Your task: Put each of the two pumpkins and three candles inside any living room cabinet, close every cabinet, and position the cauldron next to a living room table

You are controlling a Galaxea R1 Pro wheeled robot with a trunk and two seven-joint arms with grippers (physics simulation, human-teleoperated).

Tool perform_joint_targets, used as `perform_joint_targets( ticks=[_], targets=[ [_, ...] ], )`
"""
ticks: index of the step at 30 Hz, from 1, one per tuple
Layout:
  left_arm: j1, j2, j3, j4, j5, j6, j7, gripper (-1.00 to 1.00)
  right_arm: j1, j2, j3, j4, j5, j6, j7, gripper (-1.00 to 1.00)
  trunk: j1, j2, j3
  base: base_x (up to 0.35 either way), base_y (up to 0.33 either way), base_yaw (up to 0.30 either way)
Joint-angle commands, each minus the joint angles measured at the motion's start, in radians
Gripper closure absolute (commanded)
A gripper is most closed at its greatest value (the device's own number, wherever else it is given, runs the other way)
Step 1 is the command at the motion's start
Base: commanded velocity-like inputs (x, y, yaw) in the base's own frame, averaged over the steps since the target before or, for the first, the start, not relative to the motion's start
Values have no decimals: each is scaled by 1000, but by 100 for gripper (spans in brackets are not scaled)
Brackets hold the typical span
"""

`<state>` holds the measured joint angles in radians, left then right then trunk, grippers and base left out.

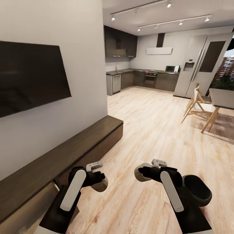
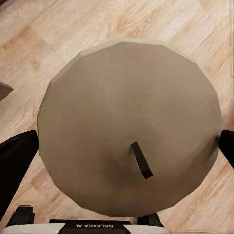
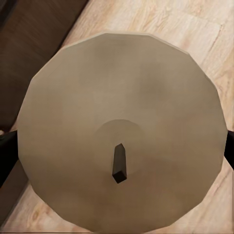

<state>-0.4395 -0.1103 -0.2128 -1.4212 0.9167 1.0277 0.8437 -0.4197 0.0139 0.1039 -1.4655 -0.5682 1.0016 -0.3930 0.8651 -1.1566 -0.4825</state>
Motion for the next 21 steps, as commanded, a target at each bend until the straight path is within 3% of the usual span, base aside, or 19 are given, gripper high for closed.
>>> perform_joint_targets(
  ticks=[1, 14, 21],
  targets=[
    [-1, 0, -6, -1, 2, 5, 11, 100, -1, 0, 0, -1, -12, 2, -10, 100, 0, -1, 0, -158, -123, 145],
    [-1, 0, -16, -1, 2, 5, 14, 100, -1, 0, -1, -1, -15, 3, -9, 100, 0, -1, 3, -164, -129, 34],
    [-1, 0, -17, -1, 2, 4, 13, 100, -1, 0, 0, -1, -15, 3, -9, 100, 0, -1, 11, -229, -192, 171]
  ],
)
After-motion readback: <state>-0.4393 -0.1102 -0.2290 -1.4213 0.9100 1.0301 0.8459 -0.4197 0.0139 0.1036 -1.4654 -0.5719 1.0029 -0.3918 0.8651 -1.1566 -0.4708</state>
